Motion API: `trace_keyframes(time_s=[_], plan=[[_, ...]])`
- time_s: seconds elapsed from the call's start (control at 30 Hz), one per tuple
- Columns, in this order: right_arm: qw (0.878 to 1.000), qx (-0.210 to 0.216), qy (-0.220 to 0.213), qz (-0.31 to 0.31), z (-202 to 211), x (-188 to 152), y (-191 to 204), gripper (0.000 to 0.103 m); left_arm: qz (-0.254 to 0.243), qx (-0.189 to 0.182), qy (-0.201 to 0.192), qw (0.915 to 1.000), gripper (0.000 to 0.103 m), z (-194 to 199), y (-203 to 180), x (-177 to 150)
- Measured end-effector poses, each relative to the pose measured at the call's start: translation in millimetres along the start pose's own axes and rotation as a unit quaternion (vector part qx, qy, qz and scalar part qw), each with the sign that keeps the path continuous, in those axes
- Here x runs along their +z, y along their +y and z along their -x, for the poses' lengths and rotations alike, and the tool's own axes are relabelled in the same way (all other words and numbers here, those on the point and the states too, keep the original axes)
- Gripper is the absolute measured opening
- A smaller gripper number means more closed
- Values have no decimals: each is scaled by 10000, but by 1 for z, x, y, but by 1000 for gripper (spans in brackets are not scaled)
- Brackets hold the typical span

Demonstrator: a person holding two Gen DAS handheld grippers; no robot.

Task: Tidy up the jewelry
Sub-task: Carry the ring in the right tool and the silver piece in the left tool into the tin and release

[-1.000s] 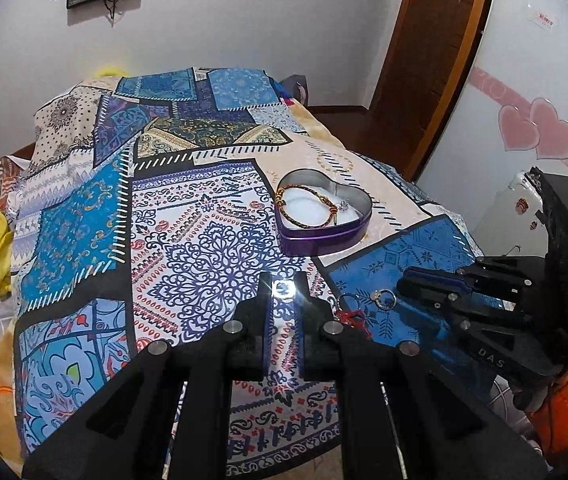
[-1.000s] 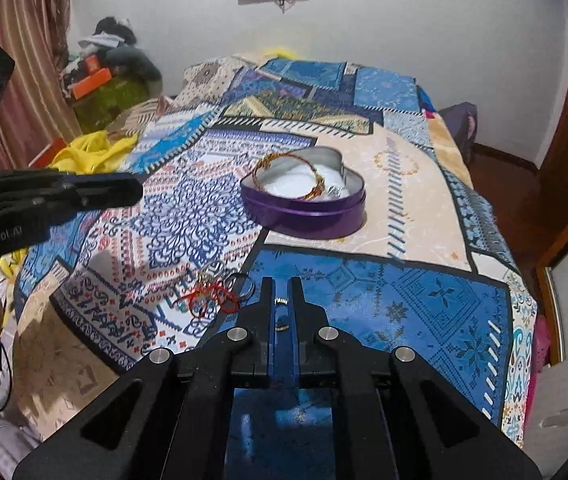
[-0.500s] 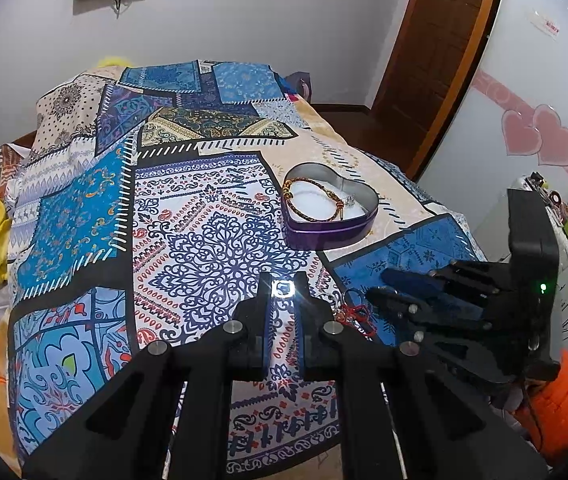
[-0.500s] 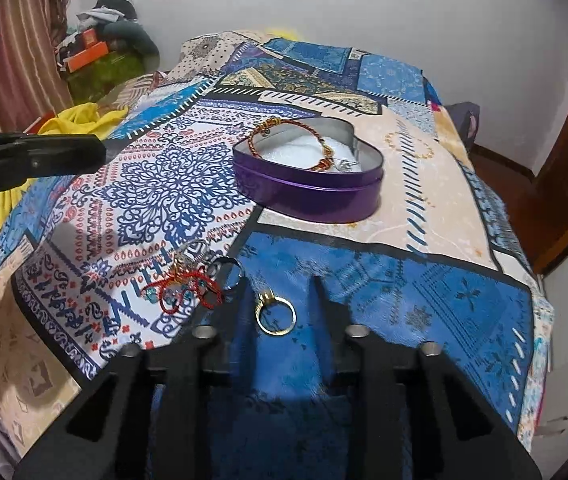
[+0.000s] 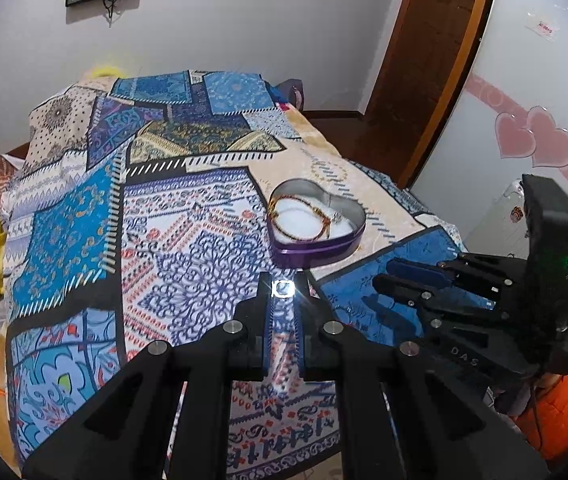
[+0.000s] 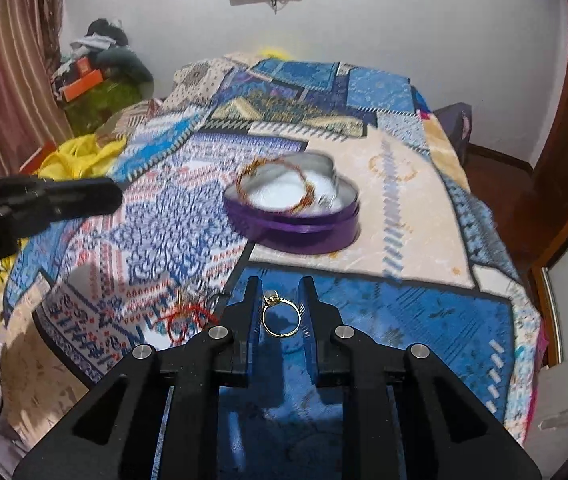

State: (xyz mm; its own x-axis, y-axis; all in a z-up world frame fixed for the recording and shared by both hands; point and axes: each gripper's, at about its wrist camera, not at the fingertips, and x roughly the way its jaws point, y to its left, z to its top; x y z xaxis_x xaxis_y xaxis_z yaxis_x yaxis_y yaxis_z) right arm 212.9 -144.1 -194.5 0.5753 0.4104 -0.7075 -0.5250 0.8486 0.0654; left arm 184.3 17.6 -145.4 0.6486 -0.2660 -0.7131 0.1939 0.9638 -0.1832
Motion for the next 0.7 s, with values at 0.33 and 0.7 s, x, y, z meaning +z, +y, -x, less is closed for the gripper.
trace_keyframes(time_s=[0.33, 0.7], plan=[[9990, -50, -427, -99, 9, 32, -6, 17, -29, -3, -116, 9999, 8, -10, -3, 21], [9976, 153, -660, -143, 2, 57, -6, 17, -31, 8, -96, 9999, 8, -28, -1, 34]])
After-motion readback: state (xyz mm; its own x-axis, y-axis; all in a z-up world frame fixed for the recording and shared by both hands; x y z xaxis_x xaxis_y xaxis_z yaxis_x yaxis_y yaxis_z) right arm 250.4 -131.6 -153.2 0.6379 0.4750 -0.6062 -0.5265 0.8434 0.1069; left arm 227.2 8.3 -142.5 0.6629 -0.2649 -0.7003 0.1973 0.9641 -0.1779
